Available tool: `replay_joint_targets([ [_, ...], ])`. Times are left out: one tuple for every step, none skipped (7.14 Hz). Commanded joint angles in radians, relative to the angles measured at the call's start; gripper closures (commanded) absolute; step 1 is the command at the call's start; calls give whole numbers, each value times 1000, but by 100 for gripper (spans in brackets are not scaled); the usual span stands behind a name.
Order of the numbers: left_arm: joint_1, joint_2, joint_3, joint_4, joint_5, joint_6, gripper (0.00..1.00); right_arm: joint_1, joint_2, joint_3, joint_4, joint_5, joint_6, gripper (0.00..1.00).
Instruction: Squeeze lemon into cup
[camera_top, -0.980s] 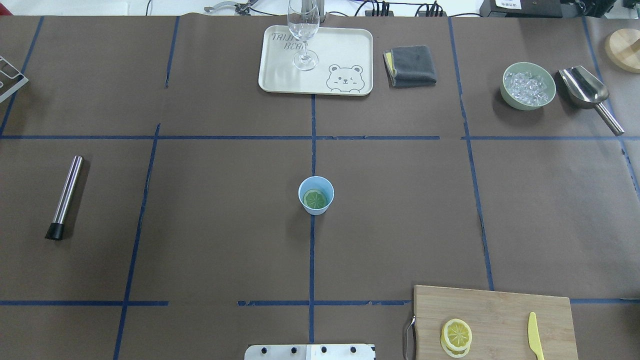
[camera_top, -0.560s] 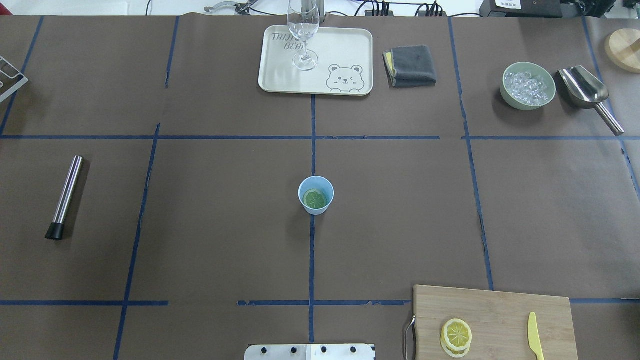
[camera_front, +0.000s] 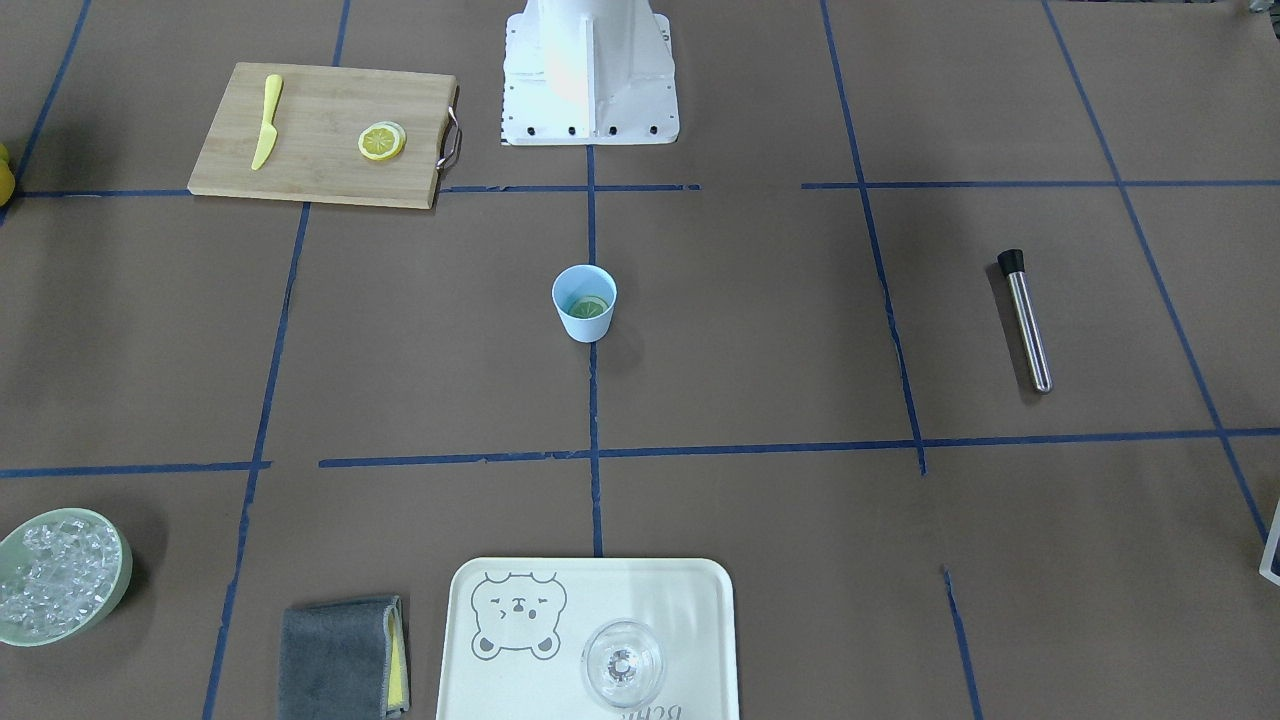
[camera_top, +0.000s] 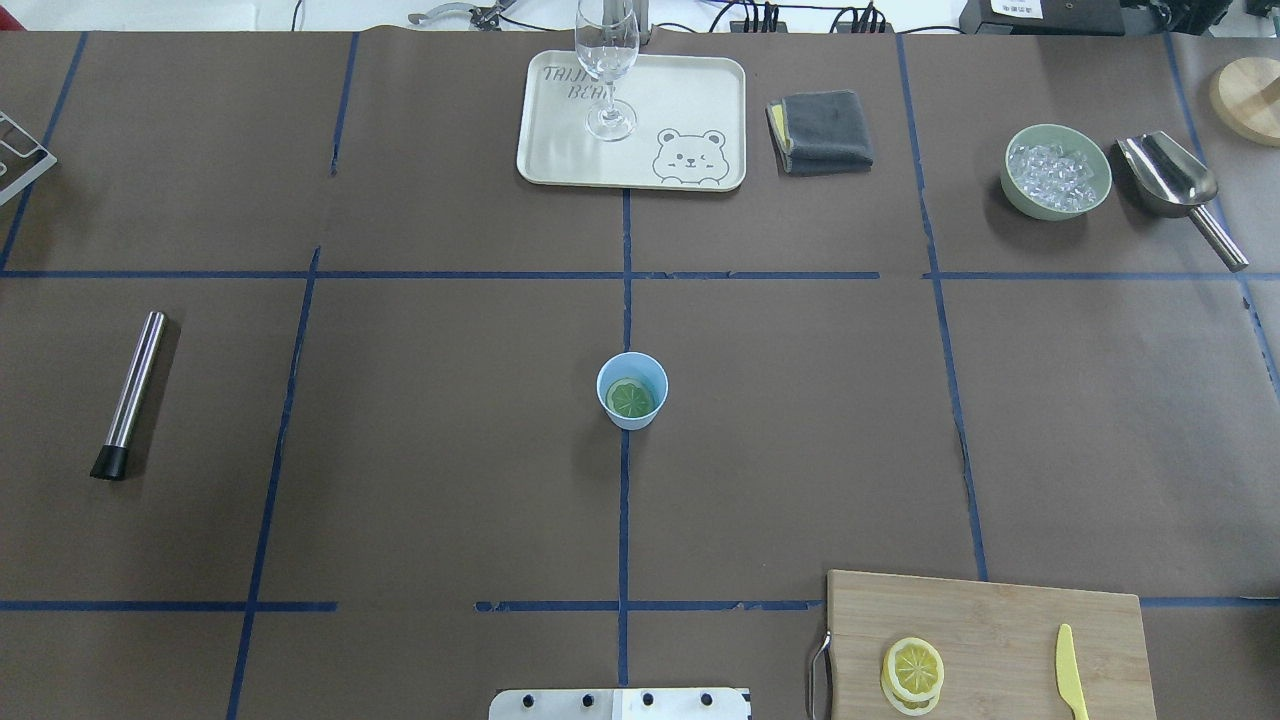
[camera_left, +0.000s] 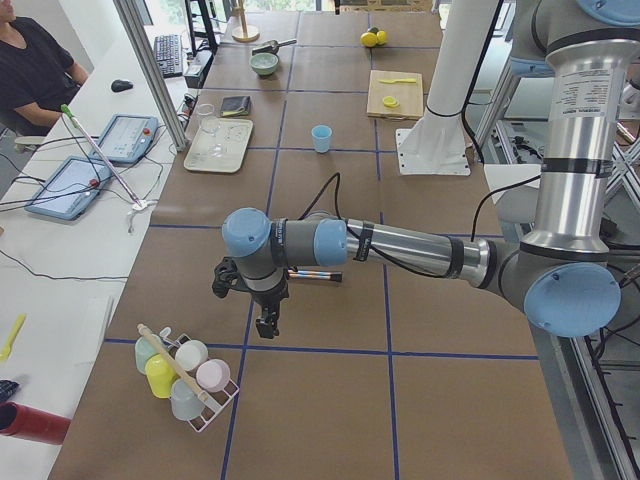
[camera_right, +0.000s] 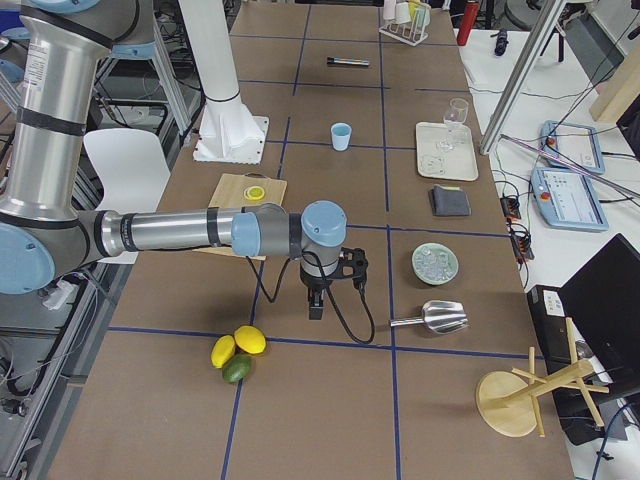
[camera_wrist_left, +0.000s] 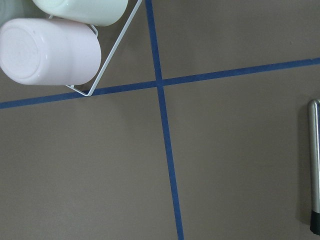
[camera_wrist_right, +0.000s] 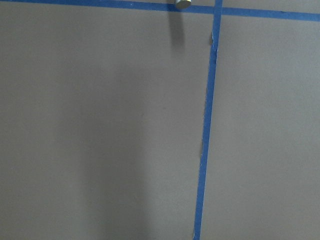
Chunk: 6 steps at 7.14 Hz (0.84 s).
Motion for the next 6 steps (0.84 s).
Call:
replay_joint_targets([
  [0, 0, 0, 0, 0, 0, 0, 0, 0, -17, 5, 1, 3, 0],
  [0, 0, 0, 0, 0, 0, 0, 0, 1, -17, 5, 1, 7, 0],
  [0, 0, 1, 0, 0, 0, 0, -2, 3, -19, 5, 0, 11, 0],
  [0, 0, 1, 0, 0, -2, 0, -2, 14, -19, 5, 0, 11, 0],
  [2, -1, 1, -2, 0, -2, 0, -2, 15, -19, 5, 1, 12, 0],
  [2, -9, -2, 1, 1, -5, 0, -2, 17, -17, 5, 1, 12, 0],
])
